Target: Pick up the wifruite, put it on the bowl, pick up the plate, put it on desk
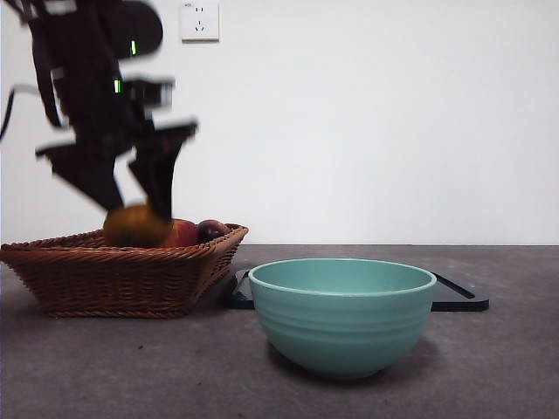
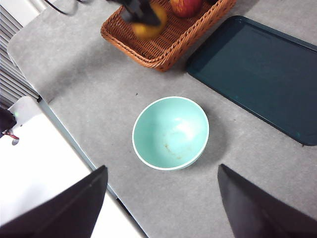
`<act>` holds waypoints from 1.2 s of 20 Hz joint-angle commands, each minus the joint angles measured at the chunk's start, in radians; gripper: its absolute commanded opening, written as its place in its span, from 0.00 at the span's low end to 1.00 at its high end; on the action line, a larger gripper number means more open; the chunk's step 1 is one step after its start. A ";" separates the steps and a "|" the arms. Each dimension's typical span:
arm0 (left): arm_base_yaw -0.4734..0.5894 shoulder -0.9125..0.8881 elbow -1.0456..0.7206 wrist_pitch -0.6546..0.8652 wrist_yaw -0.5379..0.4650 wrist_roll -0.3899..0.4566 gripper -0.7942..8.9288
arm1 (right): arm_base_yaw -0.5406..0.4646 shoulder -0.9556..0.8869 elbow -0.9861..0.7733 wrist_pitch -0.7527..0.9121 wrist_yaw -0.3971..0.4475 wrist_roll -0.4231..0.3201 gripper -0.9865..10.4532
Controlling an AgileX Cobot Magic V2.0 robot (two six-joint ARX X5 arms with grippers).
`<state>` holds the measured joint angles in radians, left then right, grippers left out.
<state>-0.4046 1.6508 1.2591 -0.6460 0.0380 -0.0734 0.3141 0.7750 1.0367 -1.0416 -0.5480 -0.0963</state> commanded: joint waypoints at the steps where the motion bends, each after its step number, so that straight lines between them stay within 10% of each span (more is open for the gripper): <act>1: -0.032 -0.070 0.025 0.002 0.047 -0.022 0.30 | 0.005 0.008 0.020 0.010 -0.001 0.010 0.40; 9: -0.286 -0.203 0.025 -0.043 0.159 -0.021 0.30 | 0.005 0.008 0.020 0.009 0.007 0.010 0.40; 24: -0.527 0.113 0.025 0.097 0.068 0.010 0.30 | 0.005 0.008 0.020 0.009 0.006 0.010 0.40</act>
<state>-0.9207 1.7493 1.2598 -0.5587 0.1062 -0.0757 0.3141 0.7750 1.0367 -1.0416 -0.5426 -0.0963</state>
